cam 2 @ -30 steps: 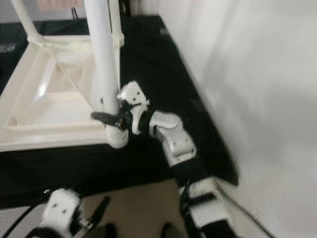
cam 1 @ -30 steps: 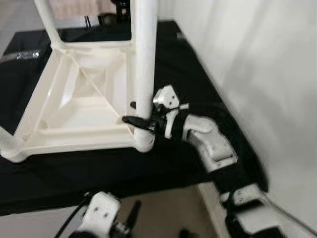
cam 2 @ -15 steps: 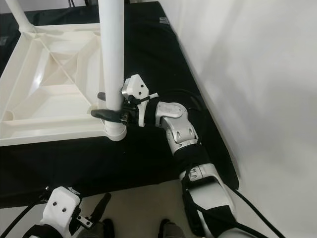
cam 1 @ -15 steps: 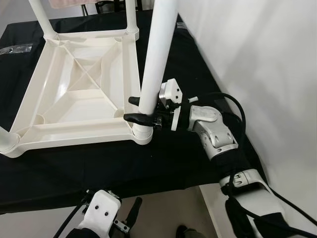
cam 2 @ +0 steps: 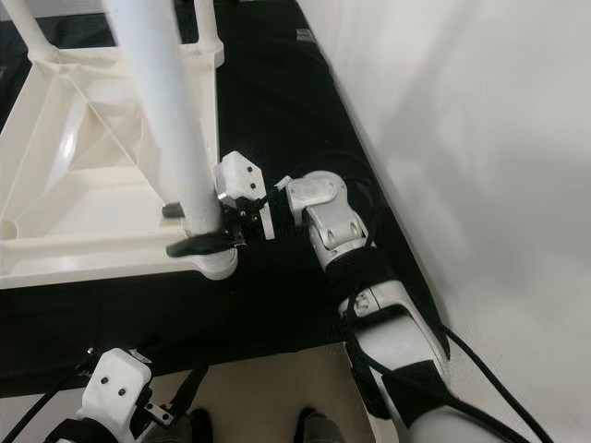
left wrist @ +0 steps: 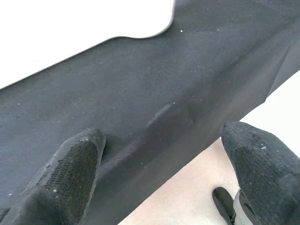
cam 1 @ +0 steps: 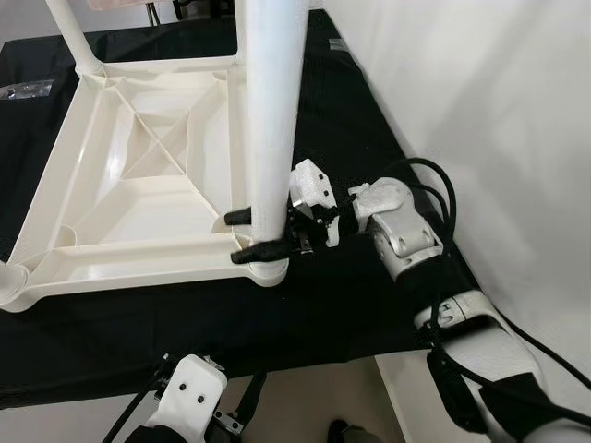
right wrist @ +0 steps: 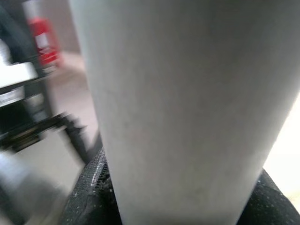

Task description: Building children table

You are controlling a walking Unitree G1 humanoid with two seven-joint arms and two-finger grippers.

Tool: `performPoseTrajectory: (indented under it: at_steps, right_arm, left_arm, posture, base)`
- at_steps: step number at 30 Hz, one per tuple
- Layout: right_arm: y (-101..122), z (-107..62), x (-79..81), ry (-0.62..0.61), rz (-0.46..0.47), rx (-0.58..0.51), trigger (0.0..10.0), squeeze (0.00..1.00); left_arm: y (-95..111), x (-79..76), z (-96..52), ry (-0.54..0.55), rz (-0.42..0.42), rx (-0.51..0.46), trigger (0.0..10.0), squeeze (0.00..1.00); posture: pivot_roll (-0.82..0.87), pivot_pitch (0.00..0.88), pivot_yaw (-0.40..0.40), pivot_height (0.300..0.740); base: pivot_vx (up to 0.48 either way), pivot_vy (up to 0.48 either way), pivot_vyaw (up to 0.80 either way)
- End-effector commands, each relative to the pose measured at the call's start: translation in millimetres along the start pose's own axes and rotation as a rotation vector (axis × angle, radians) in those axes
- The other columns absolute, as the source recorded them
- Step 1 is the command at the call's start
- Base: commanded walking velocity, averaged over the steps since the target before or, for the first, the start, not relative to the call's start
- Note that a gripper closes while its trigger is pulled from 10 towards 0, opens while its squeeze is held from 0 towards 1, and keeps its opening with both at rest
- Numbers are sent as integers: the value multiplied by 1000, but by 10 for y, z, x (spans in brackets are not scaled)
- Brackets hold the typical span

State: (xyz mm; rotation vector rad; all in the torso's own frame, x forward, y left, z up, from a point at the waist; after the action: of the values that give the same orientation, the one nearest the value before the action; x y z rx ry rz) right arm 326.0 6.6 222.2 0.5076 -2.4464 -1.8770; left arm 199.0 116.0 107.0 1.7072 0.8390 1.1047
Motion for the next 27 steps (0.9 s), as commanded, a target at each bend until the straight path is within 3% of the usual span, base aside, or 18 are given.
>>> performPoseTrajectory:
  at_steps: [1, 8, 15, 19, 23, 27]
  right_arm:
    - [-403, 70, 213, 115, 162, 90, 10000, 0]
    - [-404, 85, 168, 113, 165, 81, 10000, 0]
    - [-304, 119, 53, 43, 175, -16, 10000, 0]
    - [-278, 116, -209, -179, 198, -96, 10000, 0]
    - [-306, 116, -241, -216, 205, -93, 10000, 0]
    - [-543, 141, -268, -339, 244, -22, 10000, 0]
  left_arm:
    - [-45, -41, -22, -11, -7, 26, 10000, 0]
    - [-42, -53, -22, -10, -6, 26, 10000, 0]
    - [-39, -58, -24, -10, -6, 26, 10000, 0]
    - [-34, -59, -25, -10, -9, 25, 10000, 0]
    - [-33, -58, -26, -9, -9, 25, 10000, 0]
    - [-33, -57, -26, -8, -11, 25, 10000, 0]
  posture:
    - [122, 232, -64, 740]
    - [124, 229, -69, 740]
    - [127, 228, -71, 740]
    - [121, 230, -70, 740]
    - [120, 232, -70, 740]
    - [115, 232, -71, 740]
  base:
    - [0, 0, 0]
    - [0, 0, 0]
    - [0, 0, 0]
    - [0, 0, 0]
    - [0, 0, 0]
    - [0, 0, 0]
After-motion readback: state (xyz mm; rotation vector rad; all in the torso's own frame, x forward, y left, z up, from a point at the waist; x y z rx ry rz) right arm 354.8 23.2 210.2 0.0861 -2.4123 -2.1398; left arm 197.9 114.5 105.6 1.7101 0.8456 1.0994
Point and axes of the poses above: a point about 5 cm out from each wrist's last joint towards the gripper, its own z axis pointing out of the wrist towards the gripper, its own y axis along the axis of the wrist's last joint, x = y × z, the point moved 6 cm from there along z, pointing out of the wrist towards the gripper, and after that the axes turned 8 degrees about z, right-handed, at the moved point
